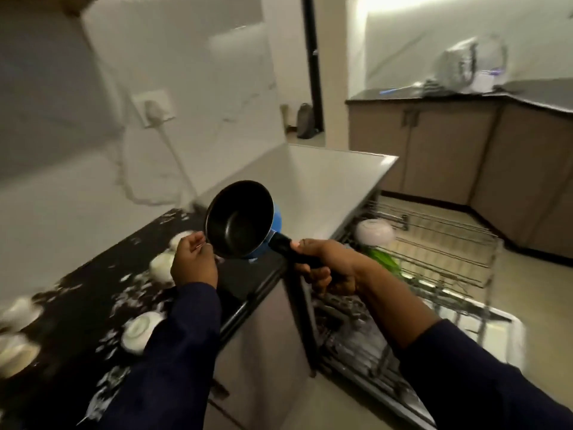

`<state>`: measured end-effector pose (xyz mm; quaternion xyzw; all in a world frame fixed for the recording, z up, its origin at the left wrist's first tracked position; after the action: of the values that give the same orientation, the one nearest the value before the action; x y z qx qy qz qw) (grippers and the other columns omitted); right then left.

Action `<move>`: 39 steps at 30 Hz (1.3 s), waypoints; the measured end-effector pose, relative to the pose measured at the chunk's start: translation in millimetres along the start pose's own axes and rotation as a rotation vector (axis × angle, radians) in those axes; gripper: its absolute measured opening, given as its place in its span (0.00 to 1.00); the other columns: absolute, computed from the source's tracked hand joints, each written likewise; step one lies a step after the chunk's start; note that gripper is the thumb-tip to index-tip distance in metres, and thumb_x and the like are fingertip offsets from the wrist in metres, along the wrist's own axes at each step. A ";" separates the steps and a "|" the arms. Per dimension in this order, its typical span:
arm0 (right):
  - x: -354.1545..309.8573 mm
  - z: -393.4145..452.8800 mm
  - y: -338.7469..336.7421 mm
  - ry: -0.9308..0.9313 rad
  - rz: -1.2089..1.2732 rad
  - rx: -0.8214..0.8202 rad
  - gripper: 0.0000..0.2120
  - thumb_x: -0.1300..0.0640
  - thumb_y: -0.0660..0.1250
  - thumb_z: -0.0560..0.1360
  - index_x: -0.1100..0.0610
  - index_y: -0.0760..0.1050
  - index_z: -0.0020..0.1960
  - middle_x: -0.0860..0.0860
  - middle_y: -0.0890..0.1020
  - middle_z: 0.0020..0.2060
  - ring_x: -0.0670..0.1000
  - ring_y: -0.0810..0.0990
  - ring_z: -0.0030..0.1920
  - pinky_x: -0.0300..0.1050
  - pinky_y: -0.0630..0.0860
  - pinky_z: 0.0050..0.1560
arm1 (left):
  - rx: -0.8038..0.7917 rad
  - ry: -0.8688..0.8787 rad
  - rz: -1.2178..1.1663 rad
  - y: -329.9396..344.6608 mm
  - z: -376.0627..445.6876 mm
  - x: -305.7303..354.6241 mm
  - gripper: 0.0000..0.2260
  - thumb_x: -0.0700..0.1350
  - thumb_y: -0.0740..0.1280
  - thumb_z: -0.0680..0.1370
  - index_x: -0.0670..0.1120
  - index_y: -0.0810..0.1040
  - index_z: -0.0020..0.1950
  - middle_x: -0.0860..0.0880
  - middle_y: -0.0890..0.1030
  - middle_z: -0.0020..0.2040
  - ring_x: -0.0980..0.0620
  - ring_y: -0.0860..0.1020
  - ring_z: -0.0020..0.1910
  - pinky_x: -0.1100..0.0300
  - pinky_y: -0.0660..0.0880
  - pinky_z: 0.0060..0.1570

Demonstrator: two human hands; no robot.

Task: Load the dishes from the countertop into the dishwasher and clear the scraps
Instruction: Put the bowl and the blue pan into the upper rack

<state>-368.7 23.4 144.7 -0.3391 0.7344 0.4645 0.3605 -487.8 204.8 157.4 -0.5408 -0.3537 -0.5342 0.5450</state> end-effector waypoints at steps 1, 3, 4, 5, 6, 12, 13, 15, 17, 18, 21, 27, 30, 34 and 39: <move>-7.4 -13.9 -29.0 -0.031 -0.003 0.036 0.10 0.53 0.53 0.81 0.54 0.65 0.42 0.50 0.68 0.26 0.40 0.59 0.16 0.28 0.56 0.16 | -0.061 0.008 -0.012 33.4 -10.2 6.3 0.12 0.34 0.62 0.74 0.39 0.76 0.57 0.42 0.80 0.53 0.45 0.77 0.54 0.58 0.73 0.57; -20.3 -40.0 -83.4 -0.059 0.001 0.115 0.10 0.50 0.53 0.81 0.54 0.66 0.45 0.50 0.69 0.26 0.40 0.59 0.16 0.29 0.56 0.16 | -0.153 0.023 -0.018 93.5 -28.4 17.1 0.12 0.33 0.62 0.74 0.39 0.76 0.57 0.41 0.79 0.53 0.46 0.77 0.53 0.62 0.70 0.52; -27.1 -55.1 -113.3 -0.070 0.018 0.153 0.11 0.48 0.53 0.81 0.55 0.66 0.47 0.50 0.69 0.25 0.40 0.59 0.16 0.29 0.56 0.16 | -0.189 0.029 -0.012 128.3 -38.7 21.6 0.11 0.34 0.62 0.74 0.40 0.76 0.56 0.41 0.79 0.54 0.46 0.77 0.53 0.61 0.70 0.52; -31.8 -68.4 -142.0 -0.082 0.037 0.189 0.12 0.47 0.53 0.80 0.55 0.66 0.50 0.49 0.70 0.24 0.41 0.59 0.16 0.29 0.56 0.16 | -0.219 0.031 0.003 160.5 -49.3 24.4 0.11 0.35 0.62 0.74 0.41 0.76 0.55 0.42 0.80 0.55 0.45 0.77 0.53 0.60 0.70 0.53; -36.2 -81.4 -172.0 -0.097 0.061 0.229 0.13 0.46 0.52 0.81 0.55 0.66 0.52 0.49 0.70 0.24 0.41 0.59 0.16 0.29 0.55 0.17 | -0.250 0.033 0.023 193.5 -61.7 27.4 0.11 0.36 0.63 0.74 0.43 0.77 0.55 0.43 0.80 0.55 0.45 0.77 0.54 0.59 0.70 0.54; -40.8 -123.7 -318.9 -0.153 0.253 0.495 0.10 0.48 0.52 0.81 0.54 0.66 0.52 0.50 0.69 0.23 0.41 0.58 0.15 0.29 0.57 0.16 | -0.403 0.001 0.130 332.6 -125.4 32.2 0.11 0.37 0.63 0.74 0.45 0.77 0.55 0.48 0.79 0.50 0.50 0.75 0.48 0.64 0.67 0.49; -38.3 -126.5 -334.8 -0.151 0.261 0.543 0.09 0.49 0.52 0.81 0.54 0.64 0.50 0.50 0.69 0.23 0.41 0.58 0.15 0.28 0.56 0.17 | -0.432 0.011 0.144 345.0 -132.5 31.7 0.11 0.37 0.62 0.74 0.44 0.77 0.55 0.49 0.78 0.49 0.51 0.75 0.47 0.64 0.67 0.48; -31.6 -129.4 -366.8 -0.128 0.277 0.614 0.08 0.50 0.53 0.81 0.55 0.62 0.49 0.50 0.69 0.23 0.42 0.58 0.16 0.29 0.56 0.17 | -0.494 0.020 0.153 372.0 -143.8 26.4 0.12 0.35 0.62 0.74 0.42 0.77 0.56 0.48 0.78 0.49 0.52 0.74 0.47 0.65 0.67 0.47; -24.0 -127.8 -392.9 -0.089 0.286 0.669 0.09 0.50 0.53 0.81 0.55 0.62 0.48 0.50 0.69 0.23 0.42 0.58 0.16 0.30 0.56 0.17 | -0.537 0.013 0.165 396.6 -150.2 19.9 0.11 0.34 0.62 0.75 0.41 0.76 0.55 0.48 0.77 0.48 0.52 0.75 0.47 0.65 0.68 0.45; -20.2 -125.7 -401.8 -0.065 0.284 0.697 0.09 0.51 0.53 0.81 0.56 0.62 0.48 0.50 0.69 0.23 0.42 0.58 0.17 0.30 0.56 0.17 | -0.554 0.010 0.178 406.2 -151.9 16.5 0.11 0.34 0.62 0.75 0.41 0.76 0.55 0.48 0.77 0.47 0.51 0.75 0.47 0.64 0.68 0.45; -6.8 -111.9 -428.4 0.005 0.312 0.787 0.08 0.52 0.52 0.81 0.56 0.64 0.48 0.51 0.68 0.26 0.43 0.58 0.17 0.31 0.56 0.18 | -0.615 -0.023 0.237 440.1 -155.9 -2.4 0.10 0.35 0.62 0.75 0.42 0.76 0.55 0.47 0.78 0.48 0.50 0.75 0.47 0.62 0.68 0.48; 17.4 -79.9 -471.3 0.149 0.103 0.932 0.08 0.54 0.53 0.81 0.54 0.63 0.44 0.53 0.68 0.30 0.46 0.60 0.23 0.34 0.57 0.23 | -0.744 -0.084 0.282 495.8 -158.2 -34.1 0.08 0.36 0.63 0.75 0.43 0.76 0.52 0.45 0.78 0.46 0.48 0.75 0.47 0.61 0.68 0.49; 22.3 -61.2 -497.8 0.186 -0.104 0.948 0.08 0.54 0.56 0.80 0.53 0.64 0.43 0.53 0.67 0.32 0.48 0.62 0.26 0.37 0.57 0.25 | -0.777 -0.072 0.320 517.8 -151.4 -48.9 0.08 0.36 0.62 0.75 0.43 0.76 0.53 0.47 0.78 0.44 0.49 0.75 0.46 0.61 0.68 0.48; 27.5 -34.9 -534.8 0.217 -0.656 0.934 0.10 0.52 0.58 0.80 0.53 0.71 0.58 0.54 0.79 0.48 0.53 0.75 0.45 0.41 0.67 0.42 | -0.790 -0.101 0.345 547.3 -138.8 -78.7 0.08 0.35 0.62 0.74 0.44 0.76 0.51 0.44 0.80 0.47 0.49 0.75 0.45 0.60 0.70 0.49; 48.5 -18.2 -583.9 0.329 -1.041 0.822 0.20 0.46 0.55 0.80 0.43 0.61 0.71 0.53 0.80 0.52 0.53 0.77 0.49 0.44 0.73 0.47 | -0.810 -0.100 0.357 580.5 -127.4 -115.4 0.08 0.34 0.62 0.74 0.44 0.76 0.49 0.42 0.81 0.48 0.49 0.76 0.46 0.58 0.72 0.52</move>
<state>89.0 -199.1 -146.2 -0.5497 0.6377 -0.1438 0.5201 27.1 14.2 -97.6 -0.7885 -0.0425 -0.5004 0.3551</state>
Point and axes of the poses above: each hand's wrist, its own z-axis towards the middle knuckle, its own y-axis out of the palm, x = y × z, the point moved 3 cm from there along z, towards the middle knuckle
